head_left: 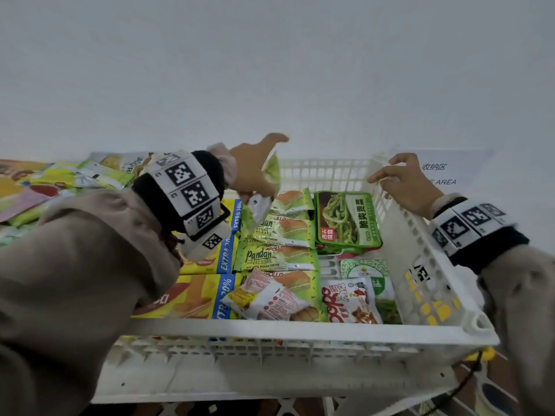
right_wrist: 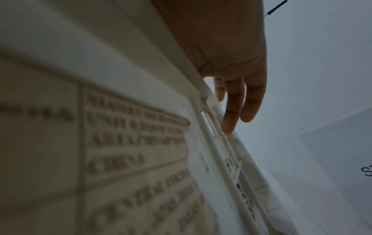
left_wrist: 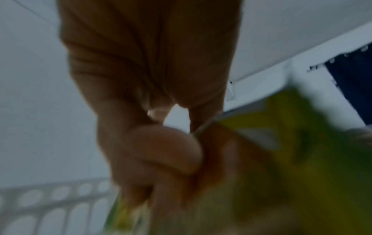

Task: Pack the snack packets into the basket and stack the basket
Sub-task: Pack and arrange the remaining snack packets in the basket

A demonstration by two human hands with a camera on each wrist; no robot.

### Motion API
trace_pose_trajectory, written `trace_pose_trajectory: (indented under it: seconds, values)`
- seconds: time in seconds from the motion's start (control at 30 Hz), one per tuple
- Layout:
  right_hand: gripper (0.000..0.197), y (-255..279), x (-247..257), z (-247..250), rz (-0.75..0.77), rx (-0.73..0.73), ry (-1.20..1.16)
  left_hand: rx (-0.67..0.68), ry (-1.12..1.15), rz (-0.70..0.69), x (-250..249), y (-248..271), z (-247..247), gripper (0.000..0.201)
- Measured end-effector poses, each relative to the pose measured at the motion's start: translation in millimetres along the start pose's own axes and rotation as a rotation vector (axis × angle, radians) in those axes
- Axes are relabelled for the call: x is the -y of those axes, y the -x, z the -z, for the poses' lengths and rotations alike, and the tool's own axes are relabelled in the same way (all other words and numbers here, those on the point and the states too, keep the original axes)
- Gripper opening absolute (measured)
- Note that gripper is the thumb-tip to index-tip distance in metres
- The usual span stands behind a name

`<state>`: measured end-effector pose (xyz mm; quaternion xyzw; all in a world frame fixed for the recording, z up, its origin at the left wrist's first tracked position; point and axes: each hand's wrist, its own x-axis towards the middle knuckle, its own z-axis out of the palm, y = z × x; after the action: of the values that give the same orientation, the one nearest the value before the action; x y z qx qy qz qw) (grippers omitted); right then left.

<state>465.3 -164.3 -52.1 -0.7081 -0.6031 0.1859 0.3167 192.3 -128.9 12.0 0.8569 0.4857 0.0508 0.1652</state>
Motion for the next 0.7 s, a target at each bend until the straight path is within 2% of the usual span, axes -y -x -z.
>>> trace_pose_trajectory:
  seconds: [0.07, 0.13, 0.17, 0.2, 0.27, 0.37, 0.43, 0.47, 0.5, 0.53, 0.57, 0.63, 0.7]
  values:
    - [0.027, 0, 0, -1, -0.001, 0.0, -0.003, 0.146, -0.219, 0.122, 3, 1, -2, 0.063]
    - [0.027, 1, 1, -1, -0.005, -0.001, -0.002, 0.235, -0.42, 0.22, 6, 0, -10, 0.016]
    - [0.027, 1, 1, -1, -0.009, -0.002, -0.001, 0.246, -0.431, 0.239, 10, -4, -16, 0.011]
    - [0.027, 1, 2, 0, -0.012, -0.003, -0.001, 0.269, -0.425, 0.248, 13, -8, -24, 0.024]
    - [0.027, 1, 2, 0, -0.016, -0.006, -0.011, 0.279, -0.367, 0.228, 15, -18, -36, 0.032]
    - [0.027, 3, 3, 0, -0.017, -0.008, -0.026, 0.315, -0.187, 0.188, 13, -25, -33, 0.028]
    - [0.026, 4, 3, -1, -0.017, -0.007, -0.031, 0.37, -0.055, 0.185, 12, -18, -20, 0.004]
    - [0.026, 4, 3, -1, -0.019, -0.007, -0.034, 0.399, -0.028, 0.142, 17, -19, -16, 0.022]
    - [0.025, 4, 3, -1, -0.019, -0.007, -0.035, 0.441, -0.073, 0.084, 23, -17, -14, 0.042]
    - [0.024, 4, 3, -1, -0.019, -0.008, -0.036, 0.474, -0.178, 0.036, 28, -15, -16, 0.053]
    - [0.025, 4, 3, -1, -0.017, -0.007, -0.036, 0.491, -0.296, 0.001, 31, -12, -20, 0.056]
    - [0.027, 3, 3, -1, -0.016, -0.003, -0.033, 0.477, -0.448, -0.025, 35, -8, -34, 0.049]
    - [0.026, 3, 3, 0, -0.02, 0.002, -0.02, 0.433, -0.469, -0.068, 38, -7, -45, 0.037]
